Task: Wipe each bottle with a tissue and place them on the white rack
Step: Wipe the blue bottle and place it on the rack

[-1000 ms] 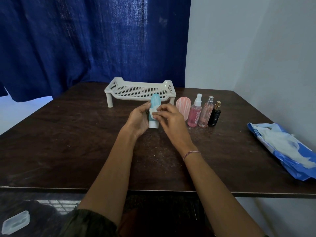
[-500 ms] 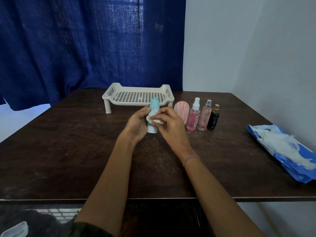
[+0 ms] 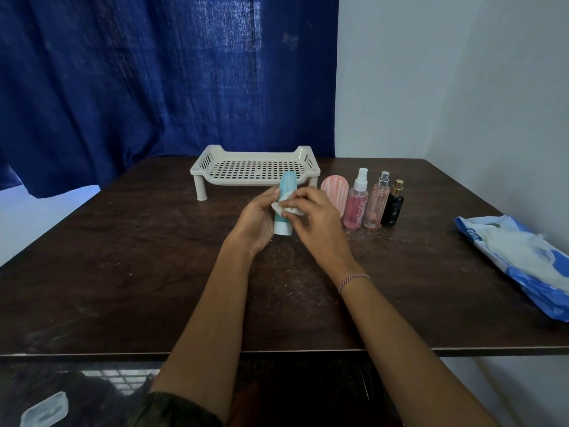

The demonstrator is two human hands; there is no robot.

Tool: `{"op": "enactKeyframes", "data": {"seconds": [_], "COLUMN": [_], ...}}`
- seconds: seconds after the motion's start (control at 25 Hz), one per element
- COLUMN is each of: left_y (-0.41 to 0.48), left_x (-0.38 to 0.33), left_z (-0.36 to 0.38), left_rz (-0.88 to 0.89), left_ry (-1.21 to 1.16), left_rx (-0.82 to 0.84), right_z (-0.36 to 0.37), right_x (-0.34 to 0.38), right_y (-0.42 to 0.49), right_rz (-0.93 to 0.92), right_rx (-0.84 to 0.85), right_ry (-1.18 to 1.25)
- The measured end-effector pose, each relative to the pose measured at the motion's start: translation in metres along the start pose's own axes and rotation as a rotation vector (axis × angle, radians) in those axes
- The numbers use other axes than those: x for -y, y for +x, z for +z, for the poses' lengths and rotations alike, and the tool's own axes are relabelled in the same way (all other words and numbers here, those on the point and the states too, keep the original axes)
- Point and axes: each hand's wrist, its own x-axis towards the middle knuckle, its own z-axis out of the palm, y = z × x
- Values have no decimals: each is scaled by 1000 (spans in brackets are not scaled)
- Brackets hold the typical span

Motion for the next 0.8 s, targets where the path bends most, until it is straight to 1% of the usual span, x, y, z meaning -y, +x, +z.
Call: {"op": "enactKeyframes", "data": {"seconds": [0.08,0.2,0.4,0.56,0.68,0.8], "left_y": [0,-1,-2,-2,-4,-4], "left_x": [-1,-1,1,1,0,-2], "left_z": [0,2,6,7,7,4], "left_rz": [-4,-19,-41,-47,-26,-23], "left_ry": [8,13,10,18,-3,-16], "left_rx": [-3,11,41,46,41,29], "right_z": [0,-2,-5,-5,-3,-3], "right_x": [0,0,-3,-5,-2,1], "right_y": [-1,-1,2,3,2,0], "right_rz": [-42,-45,23,86,48,-45], "right_rx": [33,1,-95,-130,-90,-18], "right_ry": [-35,-99,-60,-48,-56,-83]}}
